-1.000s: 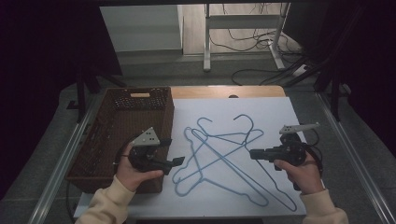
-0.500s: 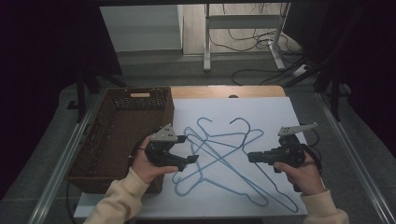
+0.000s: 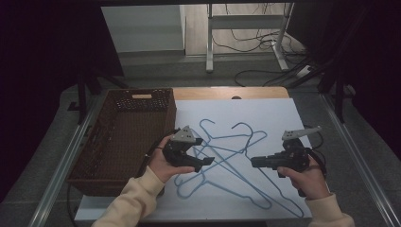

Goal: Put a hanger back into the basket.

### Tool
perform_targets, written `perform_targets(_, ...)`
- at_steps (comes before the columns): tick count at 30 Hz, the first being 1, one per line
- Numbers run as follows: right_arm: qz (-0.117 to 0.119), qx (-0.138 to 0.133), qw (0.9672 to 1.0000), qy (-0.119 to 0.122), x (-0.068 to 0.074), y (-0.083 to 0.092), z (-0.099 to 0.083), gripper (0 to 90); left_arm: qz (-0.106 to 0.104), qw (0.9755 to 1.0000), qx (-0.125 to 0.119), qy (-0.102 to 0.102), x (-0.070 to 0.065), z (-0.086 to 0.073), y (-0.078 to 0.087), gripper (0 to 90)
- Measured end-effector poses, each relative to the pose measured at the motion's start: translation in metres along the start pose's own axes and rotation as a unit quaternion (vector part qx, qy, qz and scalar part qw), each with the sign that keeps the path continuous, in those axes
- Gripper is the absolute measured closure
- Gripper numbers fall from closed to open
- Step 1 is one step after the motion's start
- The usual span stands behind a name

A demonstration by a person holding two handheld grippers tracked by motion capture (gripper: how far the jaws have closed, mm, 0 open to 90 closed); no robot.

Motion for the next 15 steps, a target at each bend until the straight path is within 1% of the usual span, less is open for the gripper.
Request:
perform_targets(2, 0.0, 0.003, 1.0, 0.003, 0.0, -0.001, 0.0, 87.0, -0.002, 1.0, 0.003, -0.004, 0.0, 0.003, -0.007, 25.5)
perform_targets(3, 0.0, 0.004, 1.0, 0.004, 0.0, -0.001, 0.0, 87.0, -0.002, 1.0, 0.003, -0.004, 0.0, 0.003, -0.007, 26.0)
perform_targets(5, 0.002, 0.006, 1.0, 0.003, 0.0, -0.002, 0.0, 87.0, -0.001, 1.0, 0.004, -0.004, 0.0, 0.005, -0.012, 27.4)
perform_targets(6, 0.002, 0.006, 1.0, 0.003, 0.0, -0.002, 0.0, 87.0, -0.004, 0.9999, 0.006, -0.007, 0.0, 0.006, -0.013, 27.4)
perform_targets(7, 0.003, 0.007, 1.0, 0.003, 0.0, -0.002, 0.0, 87.0, -0.005, 1.0, 0.003, -0.004, 0.0, 0.008, -0.017, 28.3)
perform_targets(8, 0.005, 0.01, 0.9999, 0.004, 0.0, -0.003, 0.0, 87.0, -0.005, 0.9999, 0.01, -0.012, -0.001, 0.009, -0.02, 29.4)
perform_targets(11, 0.009, 0.012, 0.9999, 0.004, 0.001, -0.004, -0.001, 87.0, -0.005, 0.9997, 0.015, -0.016, -0.002, 0.009, -0.025, 30.4)
perform_targets(12, 0.012, 0.014, 0.9998, 0.006, 0.002, -0.004, -0.001, 87.0, -0.007, 0.9994, 0.023, -0.024, -0.003, 0.008, -0.028, 31.3)
perform_targets(13, 0.012, 0.014, 0.9998, 0.006, 0.002, -0.004, -0.001, 87.0, -0.007, 0.9994, 0.023, -0.024, -0.003, 0.008, -0.028, 32.4)
perform_targets(15, 0.021, 0.016, 0.9996, 0.008, 0.004, -0.005, -0.001, 87.0, -0.01, 0.9987, 0.033, -0.036, -0.003, 0.006, -0.032, 35.4)
Point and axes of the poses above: each handheld gripper's, and its own axes: y roughly backward along the jaws, z roughly out of its top, x roughly to its left, the point moved 4 cm from there along -y, roughly forward along the jaws, and after that the axes turned 9 degrees about -y, right-handed, at the moved point
